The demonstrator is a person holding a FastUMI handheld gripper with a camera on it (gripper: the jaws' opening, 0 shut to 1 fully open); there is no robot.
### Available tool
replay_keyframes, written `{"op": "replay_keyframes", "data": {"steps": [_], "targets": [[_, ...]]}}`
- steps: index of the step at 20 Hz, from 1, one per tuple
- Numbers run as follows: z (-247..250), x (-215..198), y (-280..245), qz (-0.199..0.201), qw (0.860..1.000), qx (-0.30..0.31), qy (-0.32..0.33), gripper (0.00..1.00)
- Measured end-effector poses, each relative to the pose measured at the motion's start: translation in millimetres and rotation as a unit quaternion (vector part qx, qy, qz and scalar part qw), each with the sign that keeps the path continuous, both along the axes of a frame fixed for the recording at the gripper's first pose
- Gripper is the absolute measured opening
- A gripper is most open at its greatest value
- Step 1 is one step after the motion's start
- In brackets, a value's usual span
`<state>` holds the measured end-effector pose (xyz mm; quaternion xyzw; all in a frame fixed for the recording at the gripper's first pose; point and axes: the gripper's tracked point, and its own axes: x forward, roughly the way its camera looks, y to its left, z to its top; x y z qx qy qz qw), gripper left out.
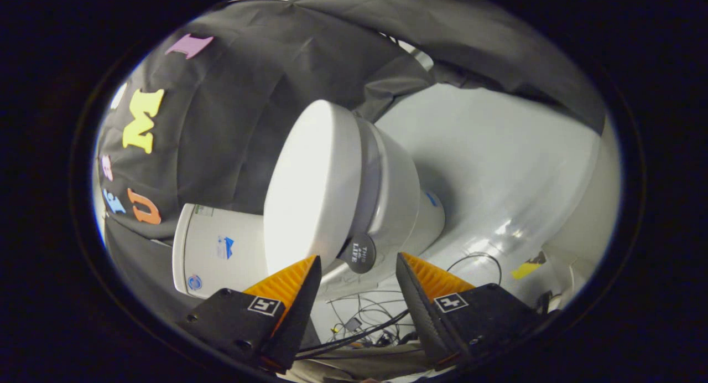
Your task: Open the toilet lid.
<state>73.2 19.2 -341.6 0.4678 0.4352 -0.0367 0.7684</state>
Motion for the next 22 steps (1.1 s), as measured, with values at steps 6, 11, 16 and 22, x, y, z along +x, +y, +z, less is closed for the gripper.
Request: {"op": "replay_keyframes", "data": {"steps": [6, 11, 16, 22], "targets": [[-15.3, 10.1, 16.5, 0.006, 0.999, 0.031, 0.014, 0.72], [-23.0, 19.1, 25.1, 0.021, 0.999, 0.024, 0.025, 0.50], [-22.3, 23.5, 17.9, -0.005, 0.998, 0.047, 0.037, 0.33], [-11.9, 26.1, 15.7, -0.022, 0.997, 0.070, 0.039, 0.19]]}}
